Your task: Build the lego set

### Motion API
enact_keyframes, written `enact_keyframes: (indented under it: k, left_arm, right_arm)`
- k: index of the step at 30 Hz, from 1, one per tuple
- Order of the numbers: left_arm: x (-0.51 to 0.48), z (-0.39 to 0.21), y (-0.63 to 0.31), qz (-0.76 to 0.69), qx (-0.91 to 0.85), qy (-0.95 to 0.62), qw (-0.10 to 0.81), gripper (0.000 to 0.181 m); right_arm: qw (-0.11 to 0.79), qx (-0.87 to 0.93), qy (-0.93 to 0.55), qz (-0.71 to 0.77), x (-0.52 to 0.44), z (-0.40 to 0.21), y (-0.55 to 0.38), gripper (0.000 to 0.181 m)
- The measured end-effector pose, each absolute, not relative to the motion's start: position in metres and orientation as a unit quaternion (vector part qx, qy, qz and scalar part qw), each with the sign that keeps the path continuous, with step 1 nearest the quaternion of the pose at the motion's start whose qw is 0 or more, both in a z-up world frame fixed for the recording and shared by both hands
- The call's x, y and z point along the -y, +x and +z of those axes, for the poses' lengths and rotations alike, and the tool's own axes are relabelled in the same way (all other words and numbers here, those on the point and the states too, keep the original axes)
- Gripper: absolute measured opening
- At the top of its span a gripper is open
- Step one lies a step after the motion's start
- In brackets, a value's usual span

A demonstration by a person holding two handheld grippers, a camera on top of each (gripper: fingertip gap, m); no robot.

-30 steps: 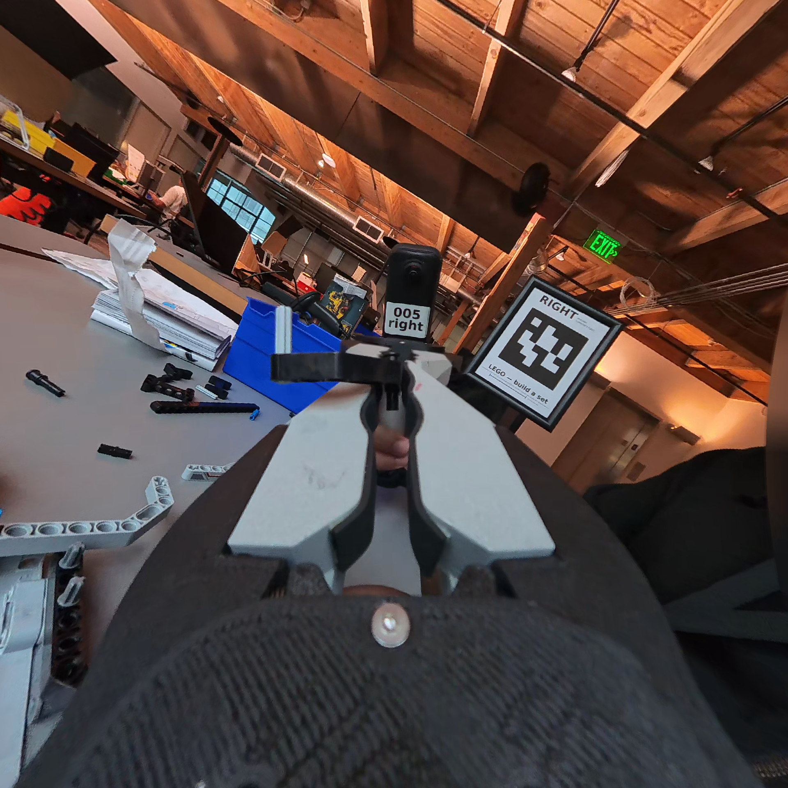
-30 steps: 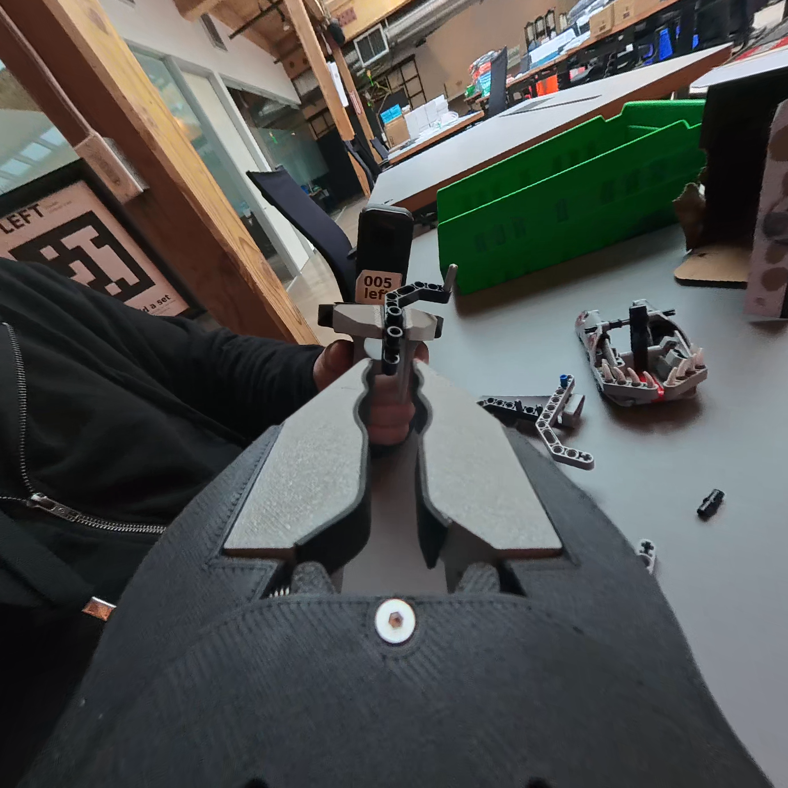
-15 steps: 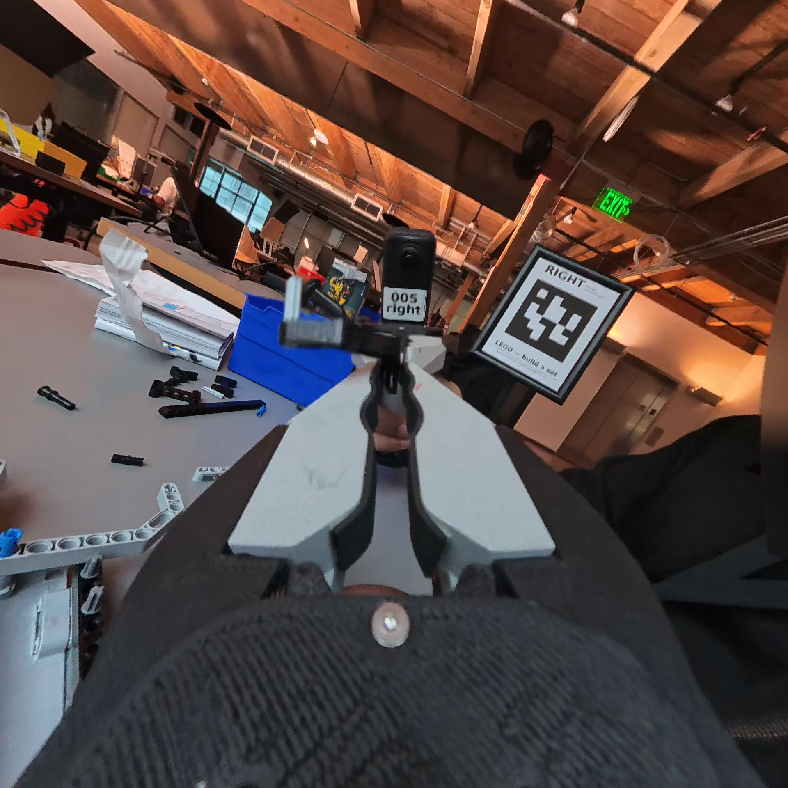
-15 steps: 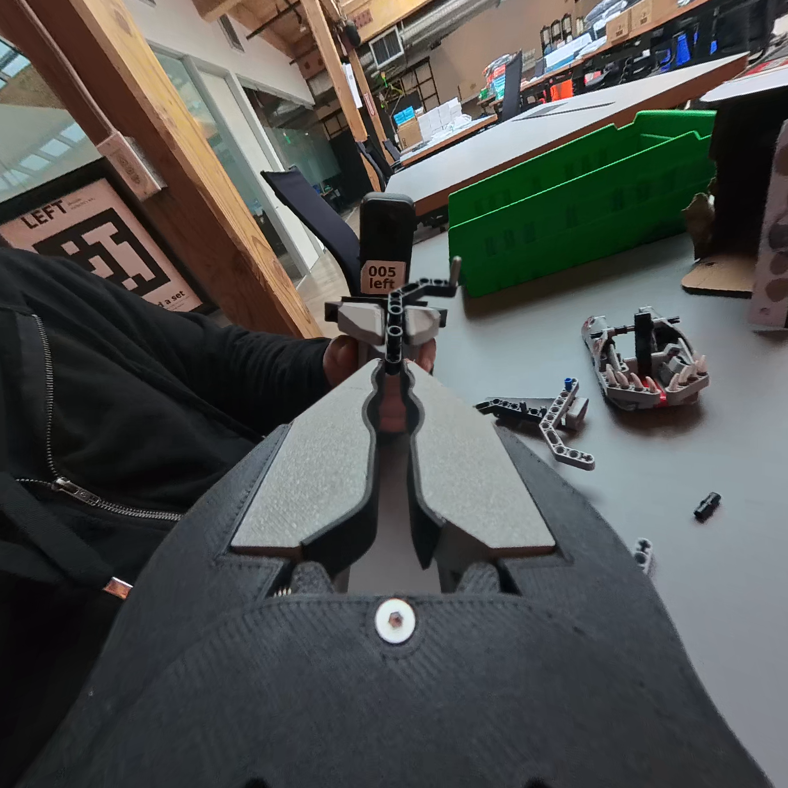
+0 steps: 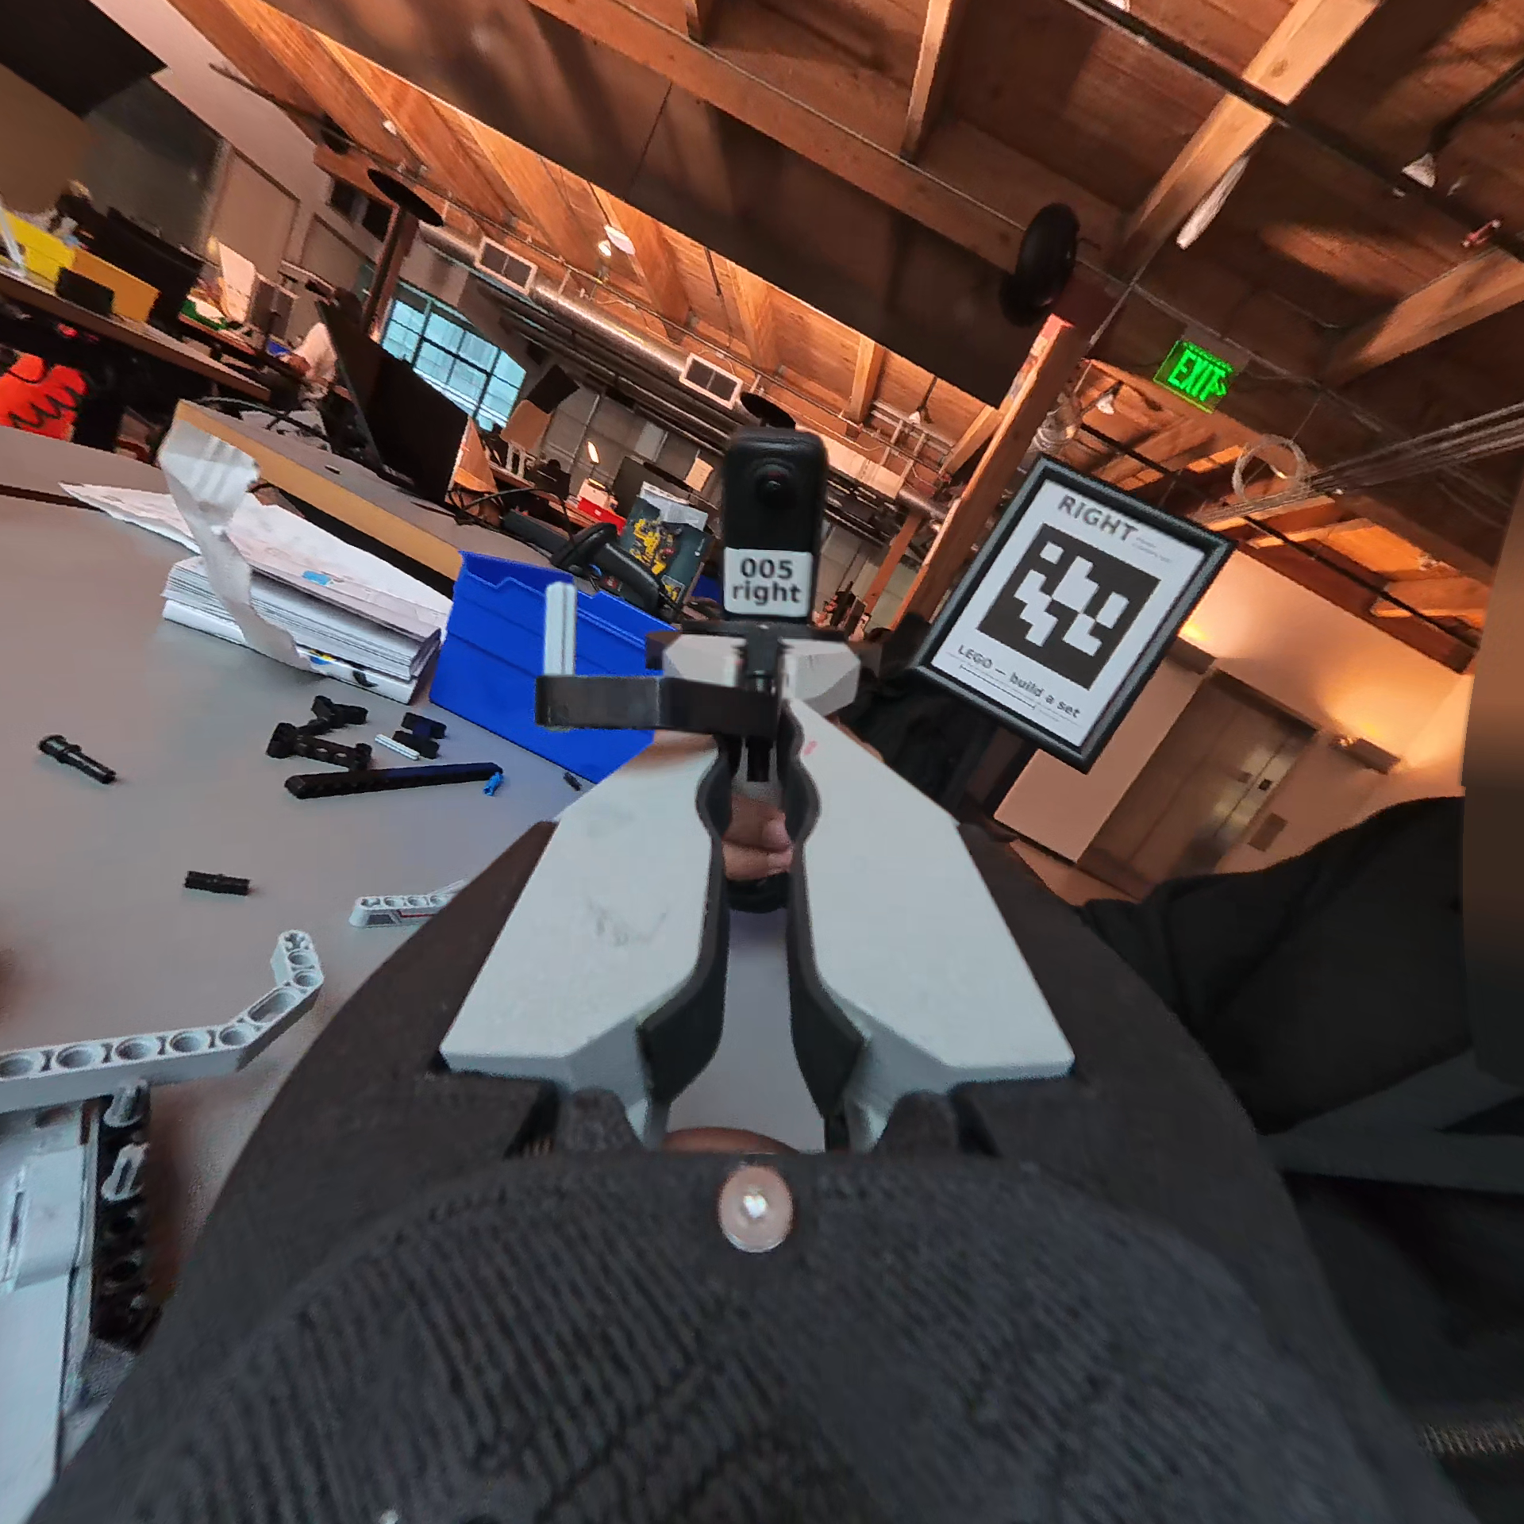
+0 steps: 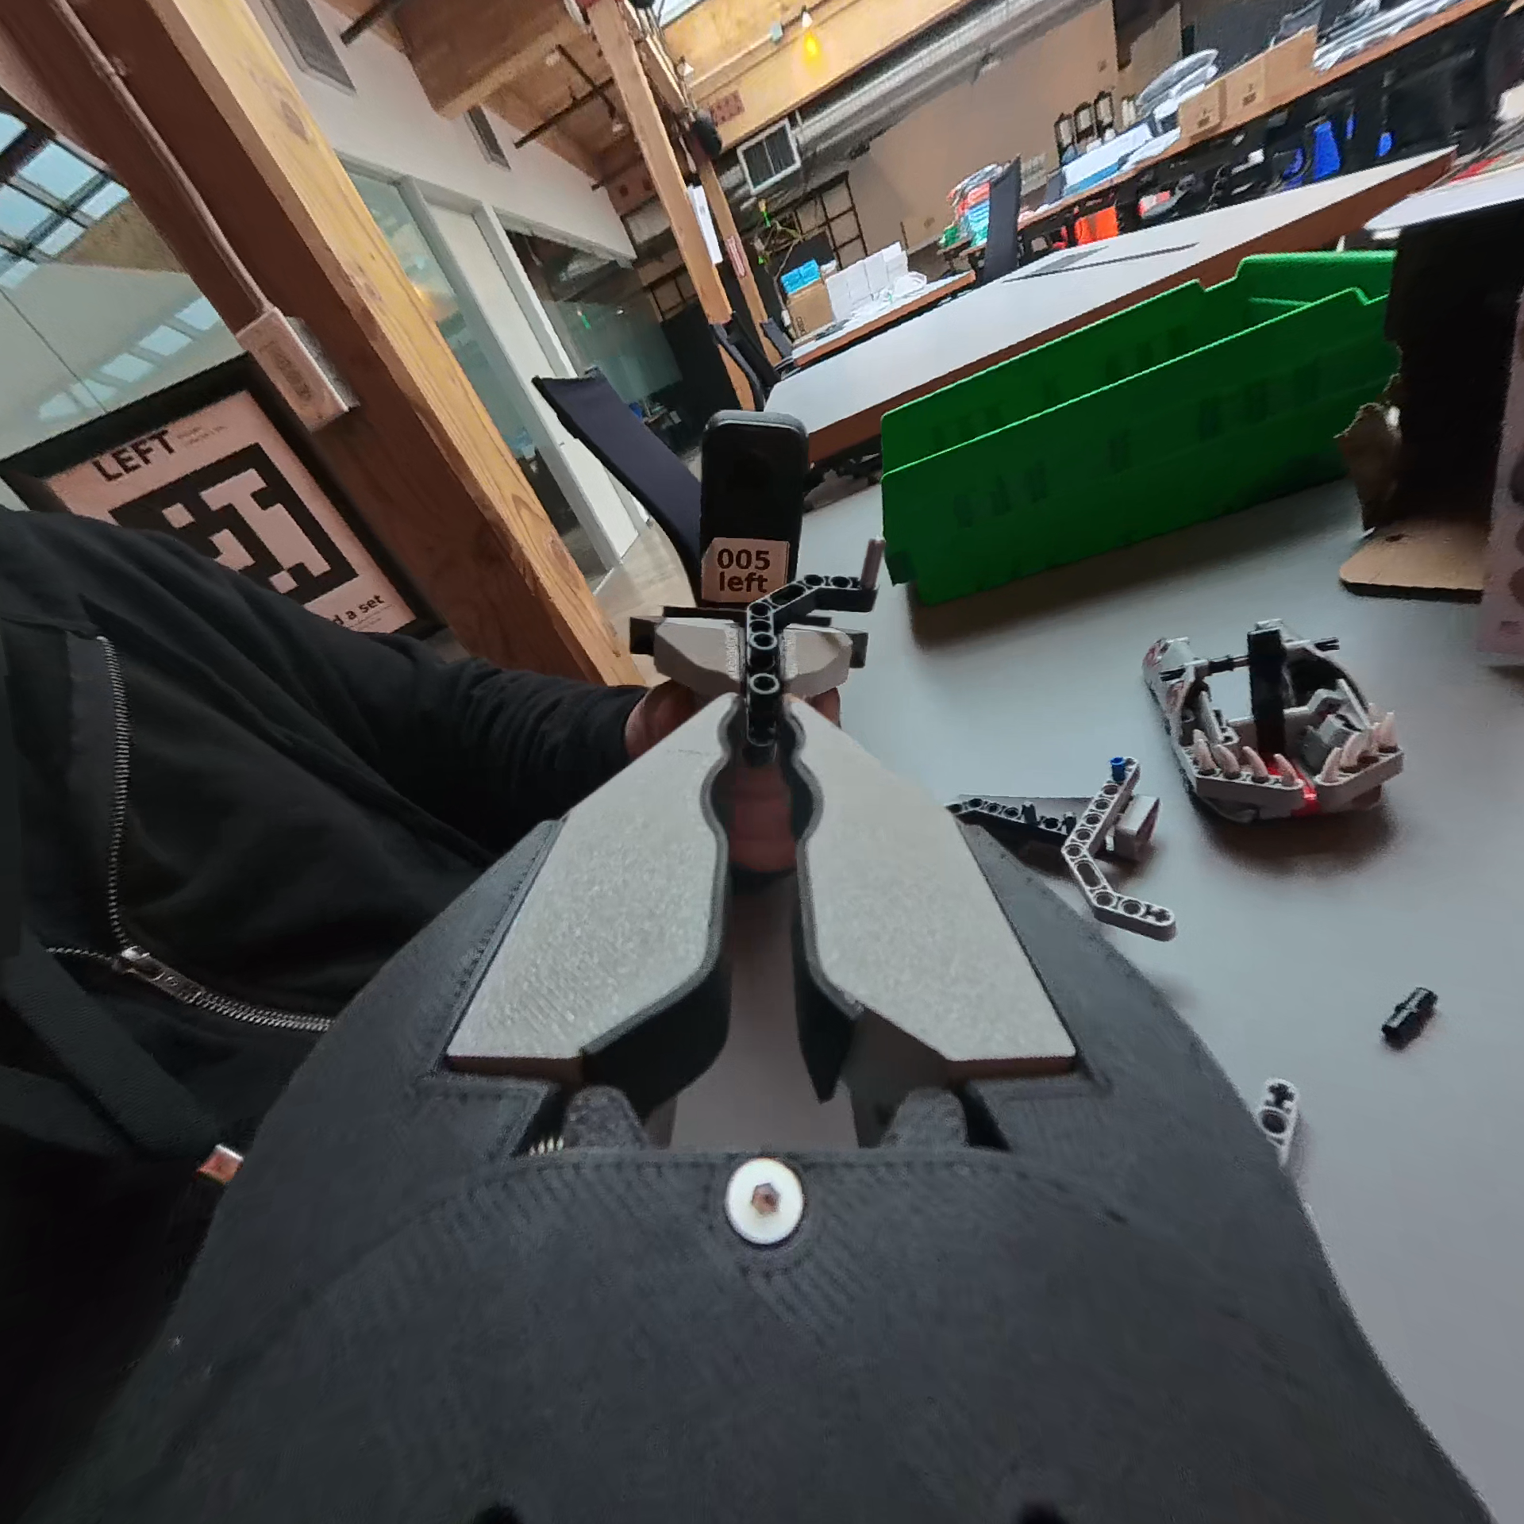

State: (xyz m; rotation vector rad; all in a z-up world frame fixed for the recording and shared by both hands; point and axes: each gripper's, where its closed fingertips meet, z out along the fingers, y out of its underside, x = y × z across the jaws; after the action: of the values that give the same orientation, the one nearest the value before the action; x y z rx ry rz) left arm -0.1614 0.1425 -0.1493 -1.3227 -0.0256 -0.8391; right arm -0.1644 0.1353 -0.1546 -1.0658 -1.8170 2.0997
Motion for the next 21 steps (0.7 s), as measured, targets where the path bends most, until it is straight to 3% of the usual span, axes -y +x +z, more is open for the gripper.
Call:
enact_keyframes:
  k: [9, 21]
  left_arm:
    - [-0.148, -0.163, -0.175, -0.375, 0.097, -0.593, 0.706, 0.006]
    - [-0.149, -0.162, -0.188, -0.346, 0.133, -0.606, 0.703, 0.006]
  right_arm:
    - [0.142, 0.563, -0.413, 0.702, -0.144, -0.165, -0.181, 0.002]
    - [0.154, 0.476, -0.470, 0.727, -0.150, -0.159, -0.196, 0.000]
